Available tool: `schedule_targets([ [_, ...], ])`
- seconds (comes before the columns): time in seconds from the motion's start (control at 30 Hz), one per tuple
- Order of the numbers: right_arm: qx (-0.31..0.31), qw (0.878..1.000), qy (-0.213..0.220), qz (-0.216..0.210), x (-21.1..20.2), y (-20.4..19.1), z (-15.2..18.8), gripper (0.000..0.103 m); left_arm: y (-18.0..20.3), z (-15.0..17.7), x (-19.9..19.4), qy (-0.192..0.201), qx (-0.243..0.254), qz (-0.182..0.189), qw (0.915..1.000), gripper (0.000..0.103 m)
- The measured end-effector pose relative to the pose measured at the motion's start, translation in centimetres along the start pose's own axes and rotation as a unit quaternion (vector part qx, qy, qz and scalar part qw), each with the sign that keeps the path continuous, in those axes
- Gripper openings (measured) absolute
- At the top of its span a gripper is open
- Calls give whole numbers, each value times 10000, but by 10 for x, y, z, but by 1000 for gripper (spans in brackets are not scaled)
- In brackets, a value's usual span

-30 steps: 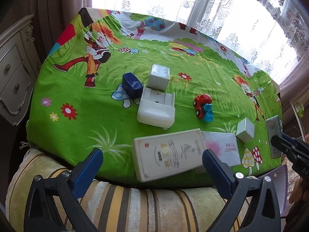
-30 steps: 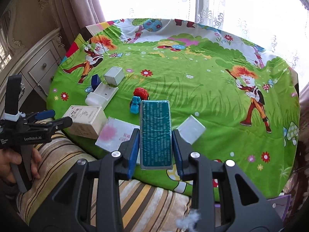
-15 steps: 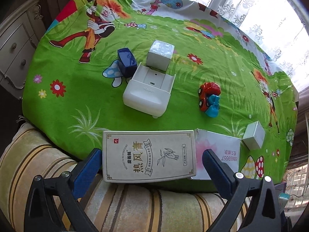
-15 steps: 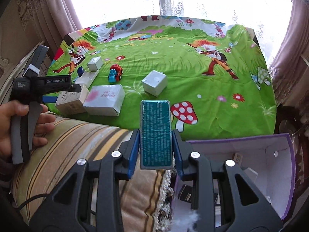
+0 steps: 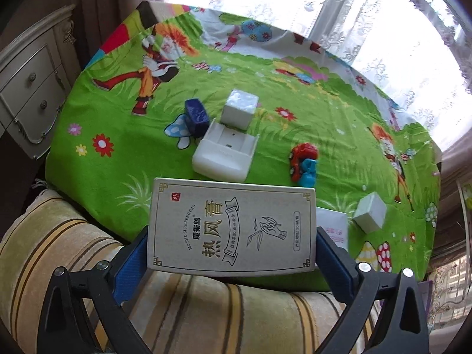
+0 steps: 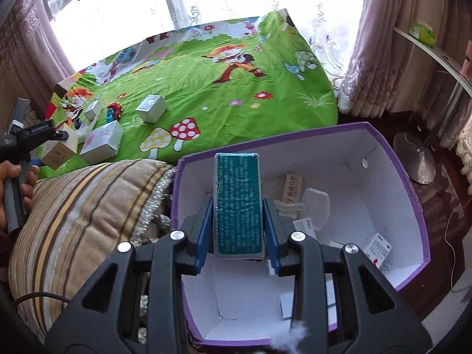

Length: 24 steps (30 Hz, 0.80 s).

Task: Organize rigid objects
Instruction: 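Carry the tan and teal boxes over the purple box, then open both grippers to drop the tan and teal boxes inside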

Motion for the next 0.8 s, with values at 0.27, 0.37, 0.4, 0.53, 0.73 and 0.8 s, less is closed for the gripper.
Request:
schedule_targets([
  [0.27, 352, 9985, 93, 419, -21, 34, 11, 37, 89, 41, -66, 610, 1485, 1364, 9776, 102],
  [0.37, 448, 9971, 99, 602, -25, 43, 13, 37, 120, 61, -76, 559, 1995, 1758, 9624, 102],
  [0.4, 476, 9966, 97, 666, -25, 46, 14, 37, 130, 68, -79, 528, 2153, 1882, 9568, 102],
  [0.53, 656, 9944, 135, 812, -28, 57, 17, 37, 165, 90, -90, 410, 2727, 2341, 9323, 102],
  [0.73, 785, 9922, 135, 955, -29, 66, 20, 37, 204, 119, -103, 338, 3236, 2639, 9080, 102],
  [0.8, 808, 9914, 137, 1022, -30, 68, 20, 45, 214, 123, -104, 272, 3298, 2721, 9036, 103],
])
Point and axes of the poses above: each gripper's, at about its wrist camera, not at the fingertips, and x roughly the way its jaws point, y to its right, z to its underside, the point moved 1 cm from there along x, roughly the way its jaws point, and after that the axes turned 12 degrees about -z, right-handed, at the moved point
